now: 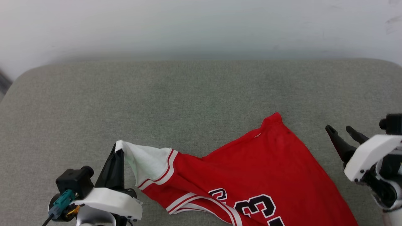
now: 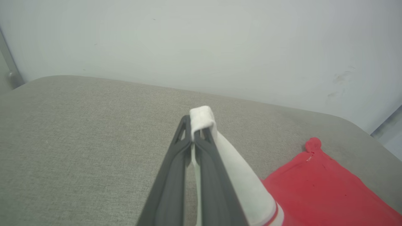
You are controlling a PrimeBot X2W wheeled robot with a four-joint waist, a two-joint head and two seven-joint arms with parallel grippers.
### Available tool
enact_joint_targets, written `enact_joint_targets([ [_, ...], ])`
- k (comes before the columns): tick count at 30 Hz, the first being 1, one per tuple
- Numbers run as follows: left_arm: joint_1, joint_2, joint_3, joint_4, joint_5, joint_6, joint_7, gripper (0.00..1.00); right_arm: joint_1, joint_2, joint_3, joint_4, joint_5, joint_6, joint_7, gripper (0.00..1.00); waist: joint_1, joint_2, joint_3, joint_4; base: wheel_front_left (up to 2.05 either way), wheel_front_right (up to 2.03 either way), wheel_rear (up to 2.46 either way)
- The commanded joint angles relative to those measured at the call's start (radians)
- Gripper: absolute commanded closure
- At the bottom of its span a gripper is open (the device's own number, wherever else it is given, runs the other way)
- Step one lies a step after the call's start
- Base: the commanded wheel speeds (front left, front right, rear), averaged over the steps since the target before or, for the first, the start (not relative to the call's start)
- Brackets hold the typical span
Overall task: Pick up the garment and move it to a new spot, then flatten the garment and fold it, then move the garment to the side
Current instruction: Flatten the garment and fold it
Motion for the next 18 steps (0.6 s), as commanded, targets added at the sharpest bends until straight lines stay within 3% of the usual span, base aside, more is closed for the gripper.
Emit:
enact_joint_targets([
  [1, -0.034, -0.006, -0.006, 0.001, 0.009, -0.007, -0.009, 1.0, -0.081, -0.038, 0.043, 0.026, 0.027, 0.0, 0.099, 0.0, 0.0, 0.0, 0.05, 0.022, 0.0, 0.0, 0.0],
  [9, -0.153, -0.032, -0.032, 0.014, 0.029, -0.04, -0.034, 1.0, -0.338, -0.102, 0.14, 0.098, 0.11, 0.0, 0.453, 0.0, 0.0, 0.0, 0.188, 0.074, 0.0, 0.0, 0.0],
  [18, -0.262, -0.072, -0.065, 0.04, 0.046, -0.078, -0.066, 1.0, -0.497, -0.121, 0.267, 0.251, 0.089, 0.0, 0.564, 0.0, 0.0, 0.0, 0.306, 0.13, 0.0, 0.0, 0.0],
])
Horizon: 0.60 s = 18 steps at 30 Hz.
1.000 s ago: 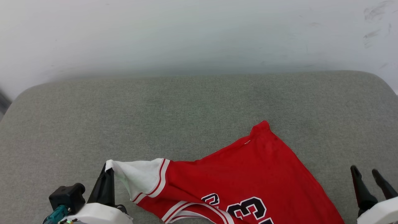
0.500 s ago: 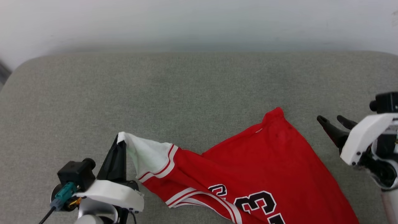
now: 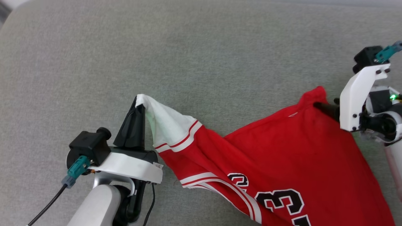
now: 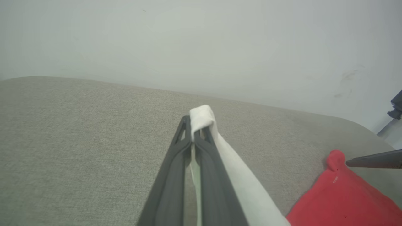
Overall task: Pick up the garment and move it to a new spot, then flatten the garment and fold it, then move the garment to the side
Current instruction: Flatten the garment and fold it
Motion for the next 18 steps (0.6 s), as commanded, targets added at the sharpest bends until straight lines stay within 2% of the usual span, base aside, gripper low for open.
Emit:
enact_joint_targets([
  [1, -0.025, -0.012, -0.008, 0.01, 0.004, -0.011, -0.012, 1.0, -0.017, 0.004, 0.028, 0.055, 0.006, 0.0, 0.009, 0.0, -0.0002, -0.0001, 0.042, 0.036, 0.0, 0.0, 0.0],
  [5, -0.037, -0.021, -0.014, 0.025, 0.001, -0.02, -0.021, 1.0, 0.001, 0.015, 0.076, 0.136, 0.032, 0.0, 0.035, 0.0, -0.0002, -0.0001, 0.048, 0.047, 0.0, 0.0, 0.0],
  [6, -0.039, -0.022, -0.014, 0.031, -0.001, -0.023, -0.022, 1.0, 0.01, 0.017, 0.096, 0.158, 0.045, 0.0, 0.047, 0.29, -0.0002, -0.0001, 0.047, 0.05, 0.0, 0.0, 0.0],
  [7, -0.038, -0.024, -0.014, 0.035, -0.003, -0.025, -0.024, 1.0, 0.016, 0.019, 0.115, 0.176, 0.059, 0.0, 0.056, 0.8, -0.0002, -0.0001, 0.045, 0.051, 0.0, 0.0, 0.0],
  [8, -0.034, -0.025, -0.013, 0.038, -0.004, -0.024, -0.027, 1.0, 0.021, 0.022, 0.131, 0.19, 0.071, 0.0, 0.063, 1.0, -0.0002, -0.0001, 0.043, 0.051, 0.0, 0.0, 0.0],
  [14, -0.009, -0.019, -0.004, 0.061, -0.015, -0.025, -0.034, 1.0, -0.017, -0.016, 0.181, 0.173, 0.11, 0.0, -0.039, 1.0, -0.0002, -0.0001, 0.005, 0.039, 0.0, 0.0, 0.0],
  [18, 0.002, -0.005, 0.008, 0.073, -0.01, -0.019, -0.041, 1.0, -0.035, -0.059, 0.184, 0.119, 0.087, -0.001, -0.199, 1.0, -0.0002, -0.0001, -0.046, 0.022, 0.0, 0.0, 0.0],
])
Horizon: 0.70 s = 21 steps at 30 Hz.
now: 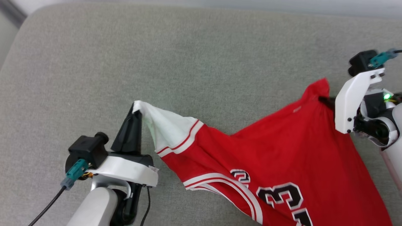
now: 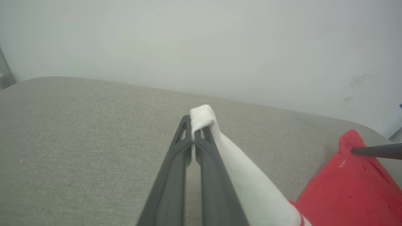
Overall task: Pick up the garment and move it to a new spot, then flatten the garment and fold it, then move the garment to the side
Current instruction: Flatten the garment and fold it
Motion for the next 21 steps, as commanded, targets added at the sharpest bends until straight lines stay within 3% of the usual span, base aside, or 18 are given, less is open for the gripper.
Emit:
enact_joint_targets([
  [1, 0.009, 0.01, 0.01, 0.004, 0.007, 0.008, -0.008, 1.0, 0.015, -0.016, -0.003, -0.021, -0.022, -0.001, -0.065, 1.0, -0.0002, 0.0, -0.043, -0.018, 0.0, 0.0, 0.0],
  [12, 0.016, 0.062, 0.099, -0.019, -0.011, 0.047, -0.015, 1.0, 0.17, 0.043, -0.135, -0.163, -0.143, -0.001, -0.415, 1.0, -0.0002, 0.0, -0.206, -0.116, 0.0, 0.0, 0.0],
  [21, -0.07, 0.071, 0.16, -0.089, -0.025, 0.071, -0.016, 1.0, 0.225, 0.153, -0.295, -0.318, -0.25, -0.001, -0.507, 1.0, -0.0002, 0.0, -0.221, -0.158, 0.0, 0.0, 0.0],
])
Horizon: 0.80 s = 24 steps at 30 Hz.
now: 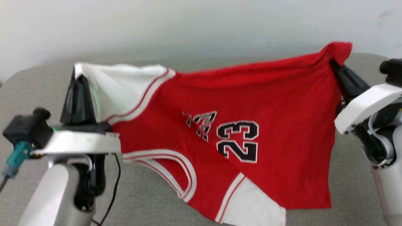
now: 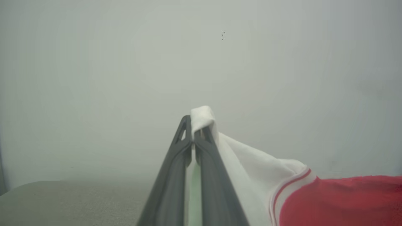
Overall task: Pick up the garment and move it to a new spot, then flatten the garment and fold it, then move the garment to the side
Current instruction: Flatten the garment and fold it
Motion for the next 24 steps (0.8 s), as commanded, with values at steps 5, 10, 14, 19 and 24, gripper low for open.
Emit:
enact_joint_targets([
  [5, -0.176, 0.011, -0.004, -0.02, 0.014, -0.026, 0.016, 1.0, -0.065, 0.046, -0.077, -0.084, -0.055, -0.001, -0.016, 1.0, 0.0001, 0.0, 0.058, 0.005, 0.0, 0.0, 0.0],
  [10, -0.415, 0.019, -0.02, -0.004, 0.033, -0.062, 0.058, 1.0, -0.221, 0.058, -0.116, -0.126, -0.072, -0.001, -0.014, 1.0, 0.0001, 0.0, 0.137, 0.01, 0.0, 0.0, 0.0],
  [14, -0.634, 0.021, -0.03, 0.056, 0.046, -0.091, 0.103, 1.0, -0.382, 0.047, -0.128, -0.119, -0.059, -0.001, -0.004, 1.0, 0.0001, 0.0, 0.217, 0.011, 0.0, 0.0, 0.0],
  [19, -0.898, 0.028, -0.036, 0.167, 0.062, -0.128, 0.146, 1.0, -0.609, 0.035, -0.121, -0.066, -0.043, -0.001, -0.015, 1.0, 0.0001, 0.0, 0.336, 0.0, 0.0, 0.0, 0.0],
  [24, -1.141, 0.059, -0.032, 0.285, 0.09, -0.162, 0.173, 1.0, -0.838, 0.034, -0.087, 0.034, -0.028, -0.001, -0.05, 1.0, 0.0001, 0.0, 0.452, -0.024, 0.0, 0.0, 0.0],
])
